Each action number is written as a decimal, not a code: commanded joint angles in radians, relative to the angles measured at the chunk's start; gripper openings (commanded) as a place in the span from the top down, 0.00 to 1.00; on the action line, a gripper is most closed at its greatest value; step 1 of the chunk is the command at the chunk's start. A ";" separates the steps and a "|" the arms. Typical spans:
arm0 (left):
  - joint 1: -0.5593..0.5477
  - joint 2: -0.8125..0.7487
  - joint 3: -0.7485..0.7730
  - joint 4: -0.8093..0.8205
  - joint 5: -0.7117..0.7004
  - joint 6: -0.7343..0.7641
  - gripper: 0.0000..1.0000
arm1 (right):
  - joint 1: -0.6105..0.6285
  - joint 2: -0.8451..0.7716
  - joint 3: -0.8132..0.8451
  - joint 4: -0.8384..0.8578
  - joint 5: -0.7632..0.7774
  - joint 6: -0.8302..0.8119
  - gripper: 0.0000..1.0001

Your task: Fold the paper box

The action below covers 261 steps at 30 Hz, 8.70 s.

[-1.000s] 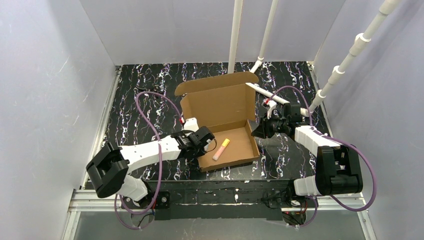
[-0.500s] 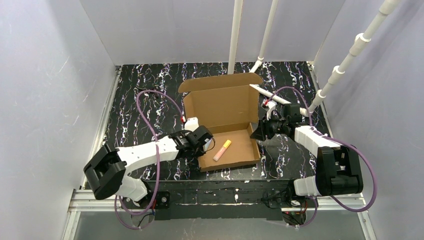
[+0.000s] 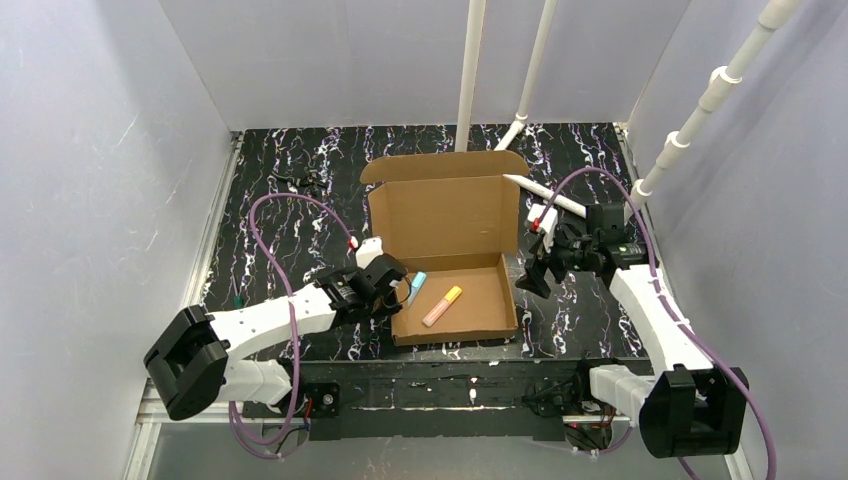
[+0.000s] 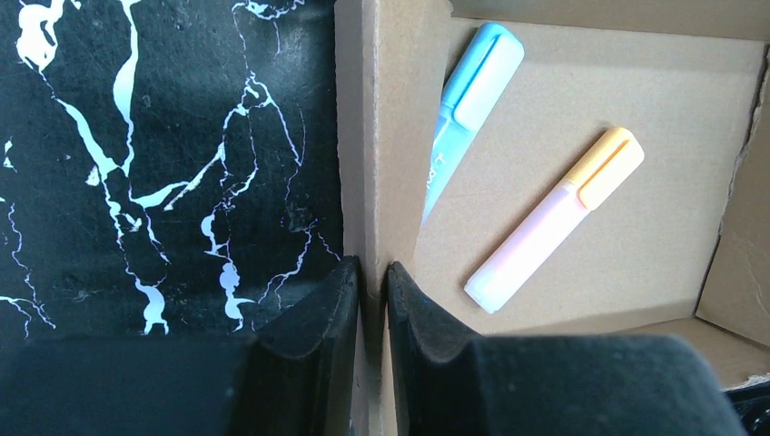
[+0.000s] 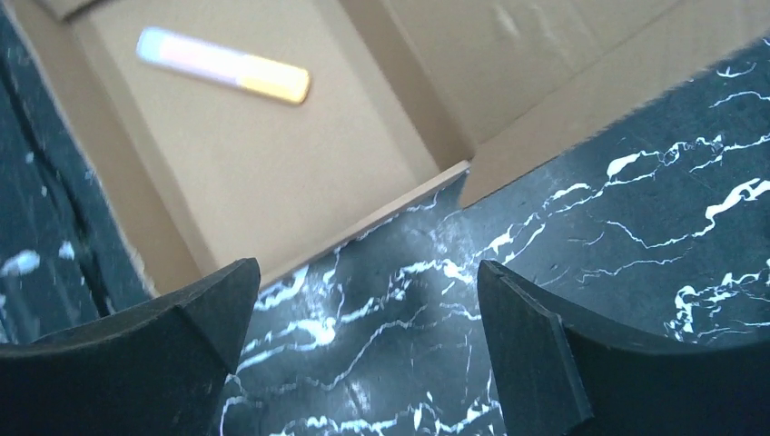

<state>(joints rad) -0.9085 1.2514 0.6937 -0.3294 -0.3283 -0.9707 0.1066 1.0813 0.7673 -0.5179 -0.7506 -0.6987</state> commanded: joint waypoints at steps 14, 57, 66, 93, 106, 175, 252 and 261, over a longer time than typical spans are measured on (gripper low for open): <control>0.007 -0.069 -0.078 0.097 0.009 0.041 0.85 | 0.598 0.280 0.276 -0.220 0.161 -0.567 0.04; 0.007 -0.227 -0.219 0.177 0.018 0.029 0.83 | 0.800 0.761 0.394 0.028 0.393 -0.600 0.58; 0.008 -0.210 -0.176 0.095 -0.035 0.055 0.83 | 0.760 0.641 0.337 -0.075 0.433 -0.645 0.72; 0.008 0.068 -0.036 -0.004 -0.060 0.177 0.83 | 0.614 0.157 0.195 -0.120 0.172 -0.315 0.34; 0.011 0.182 0.114 -0.182 -0.251 0.110 1.00 | 0.389 -0.029 0.059 -0.114 0.088 -0.224 0.32; 0.100 0.050 0.093 -0.195 0.028 0.098 0.87 | 0.115 -0.047 -0.075 -0.062 -0.132 -0.144 0.18; 0.737 -0.023 0.110 0.481 0.874 0.305 1.00 | 0.160 0.309 0.309 0.492 0.203 0.588 0.99; 0.717 -0.151 -0.015 0.510 0.988 0.274 0.83 | 0.128 0.190 0.165 0.600 0.168 0.602 0.99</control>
<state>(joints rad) -0.1722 1.1797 0.7261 0.1524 0.5270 -0.6685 0.2462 1.3308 0.9810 -0.0212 -0.5205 -0.1024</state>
